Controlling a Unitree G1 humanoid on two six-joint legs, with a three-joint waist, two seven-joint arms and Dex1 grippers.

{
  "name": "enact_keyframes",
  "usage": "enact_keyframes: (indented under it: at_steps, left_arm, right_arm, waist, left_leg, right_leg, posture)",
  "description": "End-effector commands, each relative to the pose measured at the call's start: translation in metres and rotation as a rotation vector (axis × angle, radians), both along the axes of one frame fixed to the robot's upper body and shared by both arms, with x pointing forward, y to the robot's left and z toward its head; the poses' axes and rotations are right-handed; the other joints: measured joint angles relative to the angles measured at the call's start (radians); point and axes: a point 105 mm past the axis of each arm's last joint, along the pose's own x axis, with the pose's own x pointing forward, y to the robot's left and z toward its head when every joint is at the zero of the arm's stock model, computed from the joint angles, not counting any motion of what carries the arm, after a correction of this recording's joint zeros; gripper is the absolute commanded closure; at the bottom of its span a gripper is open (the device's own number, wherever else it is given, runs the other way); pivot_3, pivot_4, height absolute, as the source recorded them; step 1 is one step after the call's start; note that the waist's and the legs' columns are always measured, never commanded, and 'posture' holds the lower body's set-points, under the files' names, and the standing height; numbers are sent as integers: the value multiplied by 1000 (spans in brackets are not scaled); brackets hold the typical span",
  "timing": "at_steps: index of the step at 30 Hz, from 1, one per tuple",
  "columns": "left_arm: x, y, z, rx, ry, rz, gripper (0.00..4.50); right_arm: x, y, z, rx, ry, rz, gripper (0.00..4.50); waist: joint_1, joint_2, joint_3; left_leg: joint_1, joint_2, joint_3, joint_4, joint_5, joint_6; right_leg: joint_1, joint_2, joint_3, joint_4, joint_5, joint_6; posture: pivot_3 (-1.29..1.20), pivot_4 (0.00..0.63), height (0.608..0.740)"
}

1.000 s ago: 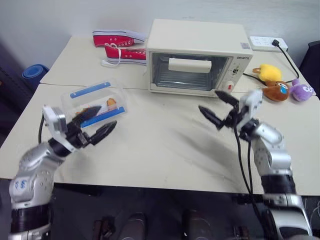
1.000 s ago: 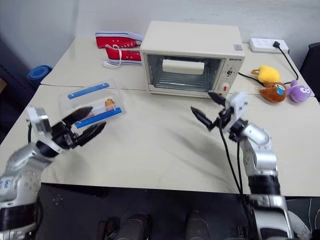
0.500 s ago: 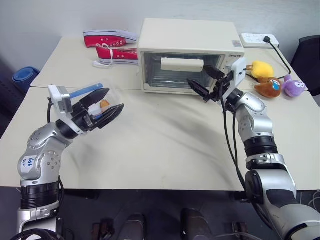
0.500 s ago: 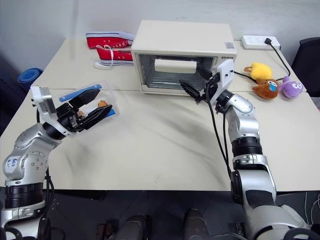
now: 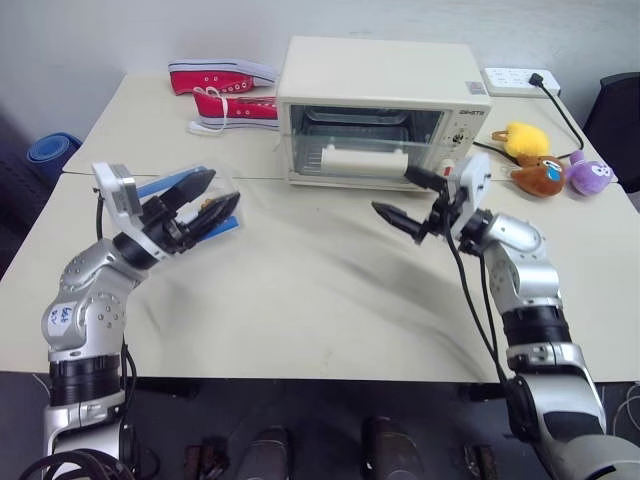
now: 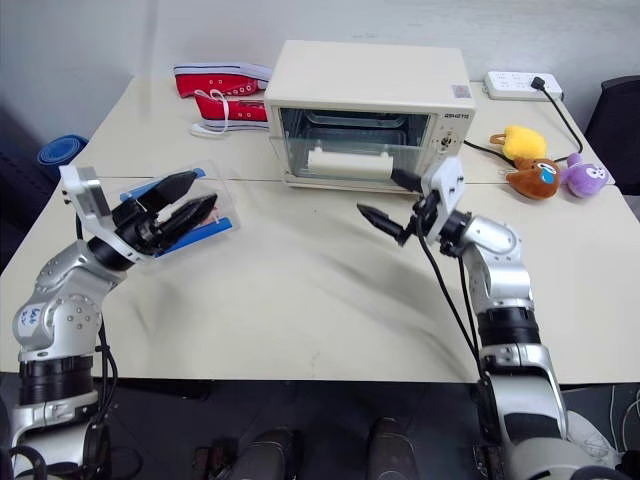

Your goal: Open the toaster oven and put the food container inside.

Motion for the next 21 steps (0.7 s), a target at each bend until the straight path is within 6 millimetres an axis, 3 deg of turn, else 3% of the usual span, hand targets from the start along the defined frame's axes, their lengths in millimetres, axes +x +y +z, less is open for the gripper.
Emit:
enact_keyframes:
  at_steps: [1,8,15,21]
  left_arm:
    - [19,-6,11,42,-46,34,2458]
    - [68,-36,14,102,-35,57,4463]
    - [90,-67,8,151,-56,39,4463]
    - [93,-87,-11,302,-31,-15,4463]
  right_arm:
    - [-9,10,13,-38,-93,44,0]
    - [-7,13,13,-64,-131,36,0]
    - [-6,6,11,-66,-158,6,0]
    - [-23,-13,-3,-78,-175,-36,0]
  waist:
    - [4,0,0]
    - [5,0,0]
    - [2,-1,0]
    - [8,-1,1]
  left_leg:
    - [0,0,0,1,0,0]
    - [0,0,1,0,0,0]
    - [0,0,2,0,0,0]
    - [0,0,2,0,0,0]
  right_leg:
    - [0,0,0,0,0,0]
    - [-1,0,0,0,0,0]
    - [-1,0,-1,0,0,0]
    - [-1,0,-1,0,0,0]
  posture:
    - [0,150,740]
    - [0,150,740]
    - [0,150,740]
    - [0,150,740]
